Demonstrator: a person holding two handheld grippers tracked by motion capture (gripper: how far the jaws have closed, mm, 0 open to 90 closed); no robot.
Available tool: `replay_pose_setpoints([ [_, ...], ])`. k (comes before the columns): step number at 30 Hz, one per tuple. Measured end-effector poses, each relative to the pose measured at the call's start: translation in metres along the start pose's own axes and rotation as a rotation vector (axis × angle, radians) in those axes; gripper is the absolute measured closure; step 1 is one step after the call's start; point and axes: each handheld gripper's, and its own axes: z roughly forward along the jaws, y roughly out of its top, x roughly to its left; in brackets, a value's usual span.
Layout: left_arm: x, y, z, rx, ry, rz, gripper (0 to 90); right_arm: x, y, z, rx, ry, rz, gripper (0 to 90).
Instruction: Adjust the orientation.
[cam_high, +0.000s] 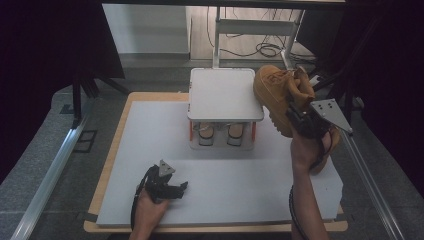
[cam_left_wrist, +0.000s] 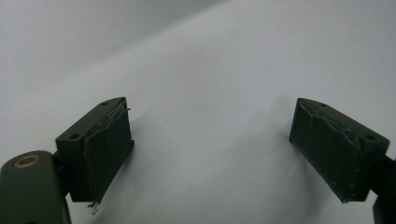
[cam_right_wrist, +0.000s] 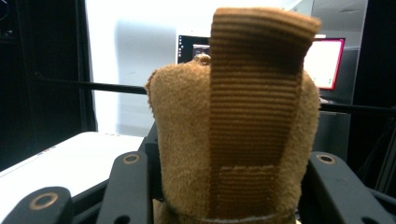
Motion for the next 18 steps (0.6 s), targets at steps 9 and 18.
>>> replay_pose_setpoints([
  [9, 0.0, 0.0, 0.0, -0.001, 0.0, 0.0, 12.6, 0.015, 0.004, 0.008, -0.006, 0.029, -0.006, 53.4],
  [18, 0.0, 0.0, 0.0, -0.002, 0.001, 0.0, 12.7, 0.032, 0.005, 0.021, -0.013, 0.064, 0.002, 53.5],
])
